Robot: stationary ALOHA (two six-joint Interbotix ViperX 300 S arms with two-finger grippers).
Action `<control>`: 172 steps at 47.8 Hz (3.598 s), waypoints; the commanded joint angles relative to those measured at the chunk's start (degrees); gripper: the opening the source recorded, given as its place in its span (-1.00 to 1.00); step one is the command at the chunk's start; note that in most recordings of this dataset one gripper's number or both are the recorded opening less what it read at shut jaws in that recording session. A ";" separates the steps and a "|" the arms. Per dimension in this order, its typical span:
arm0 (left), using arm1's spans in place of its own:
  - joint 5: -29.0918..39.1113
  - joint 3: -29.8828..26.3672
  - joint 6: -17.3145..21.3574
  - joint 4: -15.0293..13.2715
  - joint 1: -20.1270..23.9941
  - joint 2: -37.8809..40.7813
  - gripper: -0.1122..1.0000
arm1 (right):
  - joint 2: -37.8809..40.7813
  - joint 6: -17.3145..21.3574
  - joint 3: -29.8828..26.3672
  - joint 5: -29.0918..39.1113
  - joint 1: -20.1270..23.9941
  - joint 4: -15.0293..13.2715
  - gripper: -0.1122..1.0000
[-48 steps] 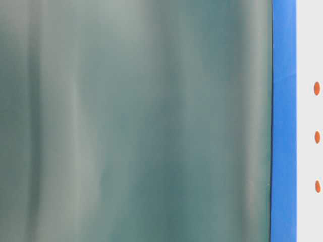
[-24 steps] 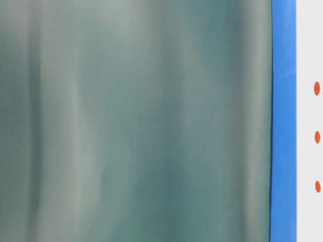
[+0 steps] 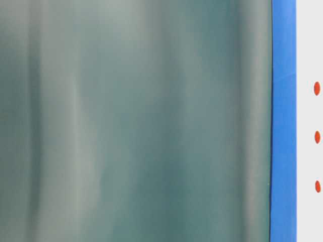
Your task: Touch the tip of the soldering iron to the tip of the solder at the mark.
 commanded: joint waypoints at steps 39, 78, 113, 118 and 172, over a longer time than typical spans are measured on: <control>0.35 -2.29 6.50 0.35 26.37 -0.44 -0.75 | 1.58 -0.26 -6.33 7.03 -25.40 -8.70 -0.68; -2.20 4.39 0.79 0.35 26.54 2.11 -0.75 | 2.46 -0.09 -6.94 6.68 -25.40 -8.61 -0.69; -3.96 5.98 0.00 0.26 26.28 2.90 -0.75 | 11.34 -0.62 -16.00 9.32 -24.79 -8.70 -0.69; -3.96 5.98 0.00 0.26 26.28 2.90 -0.75 | 13.97 -0.79 -18.46 10.63 -24.17 -8.88 -0.68; -3.87 5.71 0.53 0.26 26.28 2.99 -0.75 | 24.08 -0.53 -27.07 14.24 -23.47 -10.20 -0.69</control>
